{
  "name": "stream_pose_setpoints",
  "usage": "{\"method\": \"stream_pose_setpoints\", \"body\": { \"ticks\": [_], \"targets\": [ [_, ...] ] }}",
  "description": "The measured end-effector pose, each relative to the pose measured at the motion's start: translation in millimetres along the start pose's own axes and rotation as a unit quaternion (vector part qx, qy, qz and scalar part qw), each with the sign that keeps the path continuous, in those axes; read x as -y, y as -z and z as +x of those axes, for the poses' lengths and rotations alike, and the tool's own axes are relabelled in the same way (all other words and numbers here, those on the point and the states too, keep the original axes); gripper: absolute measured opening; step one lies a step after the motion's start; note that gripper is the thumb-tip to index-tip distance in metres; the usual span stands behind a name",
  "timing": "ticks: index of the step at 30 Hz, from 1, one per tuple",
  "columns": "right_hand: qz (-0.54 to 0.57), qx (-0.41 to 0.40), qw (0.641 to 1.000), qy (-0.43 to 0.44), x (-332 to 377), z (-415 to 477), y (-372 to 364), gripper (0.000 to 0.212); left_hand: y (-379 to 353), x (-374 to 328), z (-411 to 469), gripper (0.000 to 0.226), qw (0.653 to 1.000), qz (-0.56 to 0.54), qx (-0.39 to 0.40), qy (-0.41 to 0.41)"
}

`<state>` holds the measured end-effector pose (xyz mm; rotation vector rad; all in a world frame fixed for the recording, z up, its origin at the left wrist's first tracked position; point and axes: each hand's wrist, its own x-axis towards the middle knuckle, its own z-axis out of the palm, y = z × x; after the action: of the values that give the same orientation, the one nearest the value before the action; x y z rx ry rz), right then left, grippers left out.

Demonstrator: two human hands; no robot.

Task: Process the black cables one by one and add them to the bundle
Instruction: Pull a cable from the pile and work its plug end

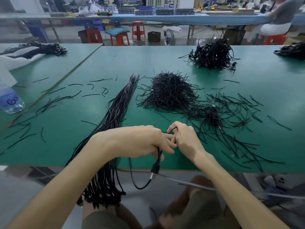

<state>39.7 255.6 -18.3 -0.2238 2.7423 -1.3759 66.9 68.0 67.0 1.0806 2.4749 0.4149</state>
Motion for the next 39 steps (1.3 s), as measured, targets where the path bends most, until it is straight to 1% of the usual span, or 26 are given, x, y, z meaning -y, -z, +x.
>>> {"method": "stream_pose_setpoints", "body": {
  "ticks": [3,5,7,9,12,13,15,16,18,21,23,26,29,32,34,36,37,38,39],
  "targets": [
    [-0.007,0.011,1.000,0.013,1.3,0.7,-0.9,0.035,-2.3,7.5,1.3,0.064,1.000,0.025,0.011,0.005],
    [0.007,0.007,1.000,0.009,3.1,2.0,-1.0,0.038,-3.2,9.0,1.7,0.059,0.999,0.027,0.016,-0.006],
    [0.030,-0.008,1.000,-0.002,2.4,5.6,0.8,0.039,-3.5,8.1,1.3,0.054,1.000,0.003,0.017,-0.020],
    [0.051,-0.020,0.998,-0.011,1.1,9.0,2.3,0.040,-1.4,5.8,-1.0,0.055,0.999,-0.030,0.012,-0.020],
    [0.080,-0.029,0.996,-0.006,-0.9,10.7,3.7,0.039,3.5,1.2,-6.1,0.065,0.997,-0.070,-0.043,-0.010],
    [0.088,-0.036,0.996,-0.006,-1.5,11.2,4.0,0.038,5.2,-2.3,-8.0,0.067,0.994,-0.088,-0.065,-0.022],
    [0.098,-0.047,0.994,-0.010,-3.1,12.4,4.3,0.037,7.3,-10.0,-10.4,0.068,0.989,-0.112,-0.083,-0.043],
    [0.103,-0.047,0.993,-0.012,-3.5,12.9,4.6,0.036,7.7,-13.3,-10.0,0.066,0.989,-0.112,-0.086,-0.040],
    [0.118,-0.035,0.992,-0.013,-3.0,12.7,4.6,0.035,8.2,-17.1,-5.8,0.054,0.989,-0.099,-0.106,-0.026],
    [0.173,-0.002,0.985,-0.014,-0.6,9.5,4.7,0.031,9.4,-20.5,-1.7,0.034,0.983,-0.052,-0.176,-0.023],
    [0.210,0.011,0.977,-0.030,2.1,7.3,5.6,0.034,8.8,-20.5,-1.7,0.028,0.978,-0.035,-0.205,-0.027],
    [0.226,0.003,0.972,-0.055,2.4,7.5,9.7,0.037,4.2,-21.1,-1.3,0.031,0.981,-0.041,-0.188,-0.039],
    [0.229,0.018,0.972,-0.054,0.8,7.5,10.8,0.038,1.4,-22.9,-0.7,0.037,0.975,-0.118,-0.163,-0.090],
    [0.245,0.019,0.968,-0.059,-2.1,8.2,7.3,0.043,4.1,-21.8,-0.2,0.038,0.972,-0.185,-0.121,-0.078],
    [0.237,0.028,0.970,-0.050,-2.6,9.2,4.7,0.048,5.2,-20.6,-0.8,0.038,0.971,-0.207,-0.091,-0.073],
    [0.163,0.028,0.986,-0.009,-3.4,10.4,3.2,0.054,5.6,-17.6,-1.9,0.038,0.969,-0.221,-0.071,-0.084],
    [0.108,0.022,0.994,0.015,-3.6,11.3,2.3,0.050,5.5,-15.7,-2.8,0.039,0.966,-0.234,-0.063,-0.088],
    [0.066,0.022,0.997,0.033,-3.7,11.4,1.5,0.042,5.5,-14.1,-3.3,0.039,0.963,-0.245,-0.061,-0.090],
    [0.048,0.029,0.998,0.039,-4.4,11.0,0.0,0.033,5.2,-12.7,-3.6,0.035,0.961,-0.251,-0.069,-0.090]
  ]
}}
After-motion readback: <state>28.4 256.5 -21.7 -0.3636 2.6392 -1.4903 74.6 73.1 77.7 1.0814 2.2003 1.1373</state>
